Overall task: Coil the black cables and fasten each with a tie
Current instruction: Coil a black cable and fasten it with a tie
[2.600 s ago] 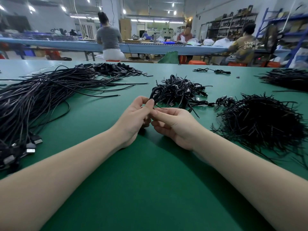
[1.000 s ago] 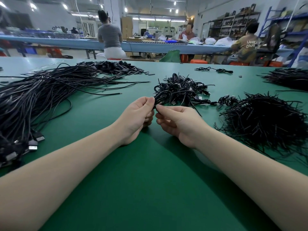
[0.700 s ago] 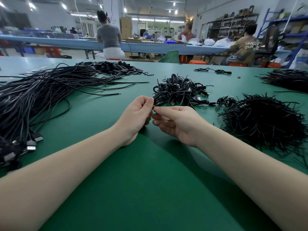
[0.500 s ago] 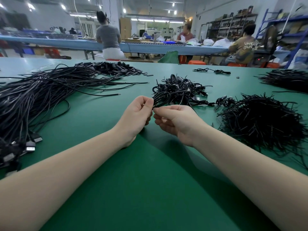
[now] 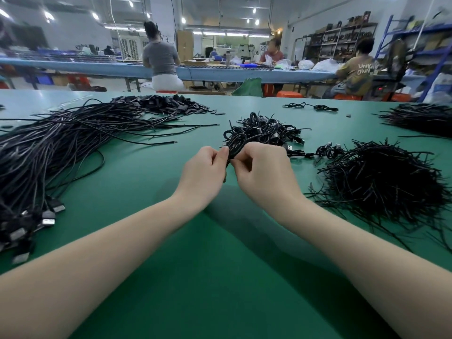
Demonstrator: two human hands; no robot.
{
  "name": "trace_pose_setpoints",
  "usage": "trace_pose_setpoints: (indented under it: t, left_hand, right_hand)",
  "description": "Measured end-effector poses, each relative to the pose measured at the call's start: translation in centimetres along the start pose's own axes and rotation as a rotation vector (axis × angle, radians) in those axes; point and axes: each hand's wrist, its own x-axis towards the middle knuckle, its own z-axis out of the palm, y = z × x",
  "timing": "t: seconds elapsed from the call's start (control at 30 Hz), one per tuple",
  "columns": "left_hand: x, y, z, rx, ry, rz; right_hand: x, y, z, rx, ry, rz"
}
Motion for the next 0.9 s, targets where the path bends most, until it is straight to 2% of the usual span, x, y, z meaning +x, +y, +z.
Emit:
trace_pose_setpoints:
  t: [0.07,0.1,0.17,0.2,0.23,0.3,0.37,0.43,0.5,0.53,0.6,0.67,0.73,0.83,0.9]
  left_hand:
    - [0.1,0.7,-0.1,-0.021,-0.048,-0.062]
    - [0.3,1.1,-0.5,-0.06,-0.124,-0.148]
    - [1.0,1.9,-2.2,-0.156,-0.435,-0.438]
    - [1.2,2.1,-3.3,-0.158,-0.609,-0.552]
    - [1.4,2.0,-4.4,-0.122,-0.73,-0.607]
    - [2.6,1.9,-6.0,-0.076,-0.819,-0.599]
    - [3.7,1.9,-7.1,-0.174,-0.717,-0.524]
    - [4.2,1.6,-7.3,-0.232,-0.553,-0.279]
    - [4.0,1.5,-6.9,-0.185,-0.496,-0.008]
    - [3.8,1.5,-6.4,-0.186,-0.495,0.066]
    - [3.3,1.9,-5.6,-0.208,-0.434,0.128]
    - [3.0,2.1,-5.3,-0.229,-0.364,0.117]
    - [3.0,2.1,-5.2,-0.271,-0.394,0.079]
    - [2.9,2.2,-4.8,-0.336,-0.397,-0.051]
    - [2.5,2.7,-4.4,-0.372,-0.369,-0.201]
  right_hand:
    - [0.0,0.0,-0.4,-0.266,0.08,-0.263]
    - [0.0,0.2,-0.7,-0.373,0.149,-0.423]
    - [0.3,1.2,-1.2,-0.467,0.197,-0.727]
    - [0.3,1.6,-1.3,-0.449,0.158,-0.811]
    - [0.2,1.6,-1.4,-0.365,0.062,-0.813]
    - [-0.2,1.2,-1.1,-0.064,-0.071,-0.595]
    - [0.1,1.1,-0.7,0.195,-0.021,-0.287]
    - [0.7,1.0,-0.9,0.429,0.008,-0.02]
    - [1.2,1.0,-1.2,0.686,-0.038,0.178]
    - [1.3,1.0,-1.2,0.783,-0.07,0.229]
    - [1.2,1.0,-1.0,0.898,-0.14,0.271]
    - [1.1,0.9,-0.8,0.952,-0.188,0.293]
    - [1.1,0.9,-0.8,0.932,-0.196,0.305]
    - [1.2,0.9,-0.8,0.657,-0.121,0.218]
    - [1.2,0.9,-1.0,0.353,-0.019,0.01]
